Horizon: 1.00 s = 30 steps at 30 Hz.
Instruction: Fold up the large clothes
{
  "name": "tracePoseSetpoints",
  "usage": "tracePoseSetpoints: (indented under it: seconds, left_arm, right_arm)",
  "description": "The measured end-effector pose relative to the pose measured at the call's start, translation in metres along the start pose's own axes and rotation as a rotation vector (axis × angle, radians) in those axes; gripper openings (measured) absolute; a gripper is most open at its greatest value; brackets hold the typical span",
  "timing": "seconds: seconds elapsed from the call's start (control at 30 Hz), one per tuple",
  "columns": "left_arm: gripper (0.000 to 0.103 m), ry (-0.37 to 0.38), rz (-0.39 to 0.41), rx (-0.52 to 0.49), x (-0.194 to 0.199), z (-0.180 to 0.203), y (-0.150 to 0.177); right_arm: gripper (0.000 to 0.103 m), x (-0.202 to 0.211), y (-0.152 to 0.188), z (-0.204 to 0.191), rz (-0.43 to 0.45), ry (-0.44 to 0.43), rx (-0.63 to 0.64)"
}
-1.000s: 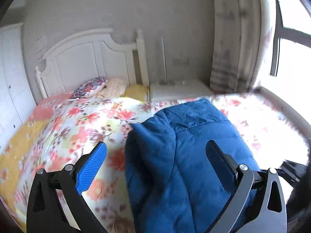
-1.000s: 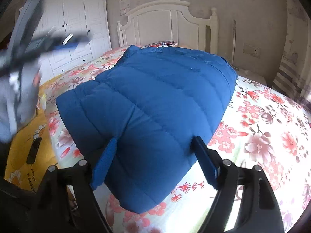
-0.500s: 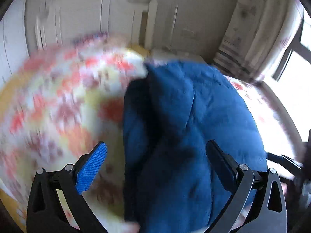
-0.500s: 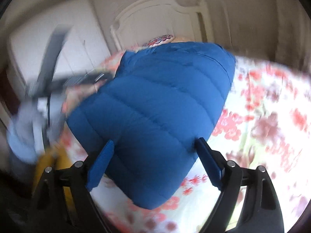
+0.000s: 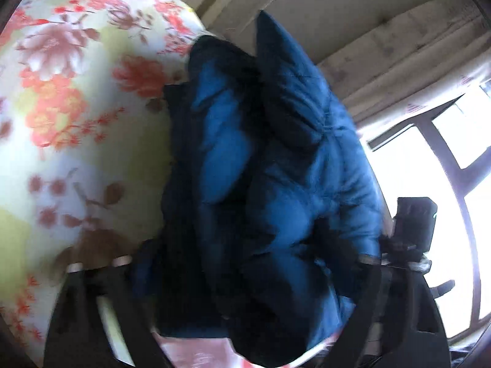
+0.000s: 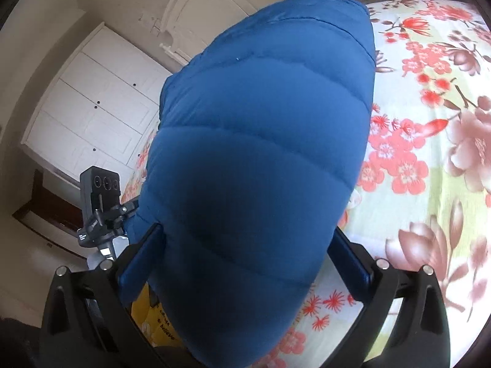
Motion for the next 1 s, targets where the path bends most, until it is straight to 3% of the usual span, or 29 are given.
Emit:
tracePoseSetpoints:
  seconds: [0.07,0.27,0.4,0.57,0.67,0.83,1.0]
  left_arm:
    - [0.063,-0.011,0.009,-0.047,-0.005,0.013,-0.003]
    - [0.053,0.017,0.025,-0.133,-0.055,0.061,-0.034]
    - [0.052,-0.002,0.040,-0.213,-0.112,0.099,-0.057]
    - [0.053,-0.138,0.077,-0.337,-0.164,0.131,-0.067]
    - [0.054,-0.204,0.087,-0.368,-0.171,0.141,-0.066]
    - [0.056,-0.243,0.096,-0.405,-0.162,0.140,-0.062]
    - [0.056,-0.259,0.105,-0.407,-0.157,0.143,-0.060]
  right_arm:
    - [0.074,0.007,0.001,-0.003,0.064,0.027,0.063]
    - [0.058,0.039,-0.015,0.004,0.200,0.136,0.182]
    - [0.058,0.069,-0.053,0.030,0.273,0.239,0.226]
    - [0.059,0.073,-0.098,0.105,0.244,0.232,0.215]
    - [0.064,0.069,-0.108,0.134,0.226,0.199,0.129]
    - [0.078,0.072,-0.098,0.127,0.249,0.249,0.063]
    - [0.084,0.087,-0.088,0.128,0.303,0.255,0.018]
Point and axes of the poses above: each gripper's, at about its wrist camera, not at the fingertips, and x roughly against the way its jaws point, z to its right, y to its underside, the point moved 3 cm from there along -x, roughly the way its jaws point, and after that the axes turned 8 degrees about z, right-handed, at the moved point
